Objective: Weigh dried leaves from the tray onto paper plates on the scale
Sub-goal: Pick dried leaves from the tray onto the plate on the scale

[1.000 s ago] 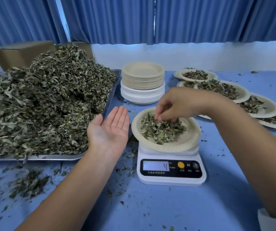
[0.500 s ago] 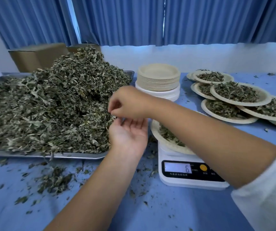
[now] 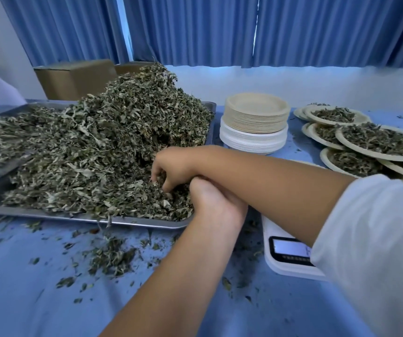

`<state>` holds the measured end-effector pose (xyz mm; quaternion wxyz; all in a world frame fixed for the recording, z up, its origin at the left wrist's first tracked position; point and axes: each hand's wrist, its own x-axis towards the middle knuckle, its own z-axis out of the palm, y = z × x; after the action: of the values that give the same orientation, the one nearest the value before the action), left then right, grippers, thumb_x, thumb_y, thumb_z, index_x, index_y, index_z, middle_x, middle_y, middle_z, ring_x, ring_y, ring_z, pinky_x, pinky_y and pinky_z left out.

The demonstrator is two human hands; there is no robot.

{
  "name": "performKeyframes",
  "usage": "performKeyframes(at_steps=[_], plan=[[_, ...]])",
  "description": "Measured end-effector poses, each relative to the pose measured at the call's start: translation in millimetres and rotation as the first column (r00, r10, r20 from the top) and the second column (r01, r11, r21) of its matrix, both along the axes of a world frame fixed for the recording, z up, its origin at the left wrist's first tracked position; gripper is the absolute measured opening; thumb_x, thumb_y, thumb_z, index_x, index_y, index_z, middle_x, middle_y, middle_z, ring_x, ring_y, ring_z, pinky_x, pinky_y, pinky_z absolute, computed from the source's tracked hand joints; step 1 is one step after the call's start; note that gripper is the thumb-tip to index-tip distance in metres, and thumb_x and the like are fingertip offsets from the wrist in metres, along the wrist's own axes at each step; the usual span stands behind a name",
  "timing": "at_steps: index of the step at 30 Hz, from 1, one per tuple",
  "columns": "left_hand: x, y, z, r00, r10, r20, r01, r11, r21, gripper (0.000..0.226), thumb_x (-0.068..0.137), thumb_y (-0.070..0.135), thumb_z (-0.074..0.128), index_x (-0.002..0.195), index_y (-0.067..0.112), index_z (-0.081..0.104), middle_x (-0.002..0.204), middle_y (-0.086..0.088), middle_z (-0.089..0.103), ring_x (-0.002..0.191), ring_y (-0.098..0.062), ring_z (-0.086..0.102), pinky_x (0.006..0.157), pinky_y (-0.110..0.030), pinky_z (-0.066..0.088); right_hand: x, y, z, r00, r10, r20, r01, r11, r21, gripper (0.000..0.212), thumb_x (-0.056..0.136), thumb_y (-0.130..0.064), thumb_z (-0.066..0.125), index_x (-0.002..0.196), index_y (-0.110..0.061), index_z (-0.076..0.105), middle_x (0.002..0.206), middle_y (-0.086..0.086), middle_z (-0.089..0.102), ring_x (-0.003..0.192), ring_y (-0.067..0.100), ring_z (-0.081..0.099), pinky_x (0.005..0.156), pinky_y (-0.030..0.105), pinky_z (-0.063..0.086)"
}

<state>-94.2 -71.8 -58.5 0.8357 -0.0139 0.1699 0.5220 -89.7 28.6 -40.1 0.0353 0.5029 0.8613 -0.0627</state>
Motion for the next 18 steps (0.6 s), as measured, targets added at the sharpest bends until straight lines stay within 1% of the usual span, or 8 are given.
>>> performKeyframes(at_steps=[1,2,4,6,9,11,15,18], plan=[[2.3,4.4,-3.5,1.0,0.009,0.023,-0.009,1.0,0.018,0.041,0.092,0.016,0.039,0.072,0.008,0.074,0.068,-0.005,0.071,0.078,-0.02,0.066,0.076,-0.033,0.047,3.0,-0.5,2.9,1.0,-0.01,-0.025,0.01,1.0,0.023,0.036,0.083,-0.022,0.073,0.118,-0.016,0.068,0.112,0.003,0.067,0.095,0.019,0.06,0.069,0.023,0.04],[2.8,6.5,-4.6,1.0,-0.005,-0.001,0.005,1.0,0.02,0.041,0.095,0.018,0.038,0.071,0.01,0.07,0.062,-0.003,0.069,0.072,-0.02,0.067,0.08,-0.036,0.05,6.4,-0.9,6.0,0.997,-0.028,-0.069,0.032,0.998,0.046,0.035,0.082,-0.023,0.073,0.116,-0.015,0.069,0.109,0.003,0.068,0.093,0.019,0.06,0.069,0.024,0.041],[1.6,7.0,-5.9,0.998,-0.005,-0.055,0.006,1.0,0.002,0.033,0.099,0.022,0.039,0.08,0.008,0.063,0.066,-0.004,0.069,0.073,-0.02,0.069,0.086,-0.039,0.052,12.9,-2.8,11.4,0.987,-0.061,-0.149,0.072,0.995,0.076,0.036,0.082,-0.024,0.073,0.117,-0.014,0.068,0.11,0.003,0.068,0.095,0.02,0.061,0.075,0.026,0.043],[1.0,8.0,-6.2,0.999,0.001,-0.045,-0.001,1.0,0.008,0.031,0.099,0.022,0.04,0.082,0.004,0.06,0.067,-0.008,0.07,0.071,-0.02,0.07,0.078,-0.037,0.054,17.9,-5.1,14.4,0.986,-0.073,-0.151,0.084,0.994,0.072,0.038,0.082,-0.024,0.074,0.118,-0.015,0.066,0.11,0.002,0.067,0.095,0.019,0.06,0.076,0.025,0.044],[0.3,8.5,-6.3,0.998,-0.026,-0.049,0.026,1.0,0.001,0.036,0.1,0.026,0.04,0.091,-0.004,0.058,0.096,-0.016,0.065,0.105,-0.027,0.062,0.1,-0.041,0.045,26.7,-9.7,20.3,0.978,-0.089,-0.189,0.114,0.986,0.124,0.031,0.081,-0.023,0.074,0.111,-0.014,0.07,0.09,-0.003,0.067,0.082,0.015,0.059,0.068,0.02,0.043],[-0.1,8.4,-7.2,0.998,-0.036,-0.054,0.036,0.999,0.0,0.045,0.102,0.032,0.034,0.098,-0.008,0.057,0.11,-0.02,0.061,0.119,-0.031,0.054,0.107,-0.043,0.039,34.9,-15.2,28.3,0.954,-0.095,-0.284,0.146,0.976,0.161,0.024,0.082,-0.021,0.073,0.105,-0.014,0.072,0.071,-0.014,0.058,0.065,0.005,0.051,0.056,0.01,0.035],[-0.5,5.7,-6.3,0.995,-0.049,-0.081,0.051,0.998,0.022,0.051,0.103,0.034,0.029,0.113,-0.009,0.054,0.121,-0.024,0.059,0.118,-0.033,0.055,0.103,-0.042,0.041,52.0,-32.2,45.2,0.878,-0.13,-0.461,0.225,0.962,0.157,0.019,0.082,-0.018,0.073,0.098,-0.008,0.073,0.077,-0.001,0.065,0.062,0.0,0.048,0.055,0.009,0.034],[0.6,4.1,-7.1,0.995,-0.055,-0.085,0.057,0.998,0.031,0.051,0.102,0.033,0.029,0.117,-0.009,0.054,0.122,-0.024,0.059,0.118,-0.033,0.055,0.104,-0.042,0.04,69.0,-52.6,59.5,0.794,-0.159,-0.586,0.289,0.948,0.134,0.011,0.082,-0.014,0.073,0.092,-0.01,0.073,0.073,-0.002,0.063,0.054,-0.005,0.048,0.056,0.009,0.04]])
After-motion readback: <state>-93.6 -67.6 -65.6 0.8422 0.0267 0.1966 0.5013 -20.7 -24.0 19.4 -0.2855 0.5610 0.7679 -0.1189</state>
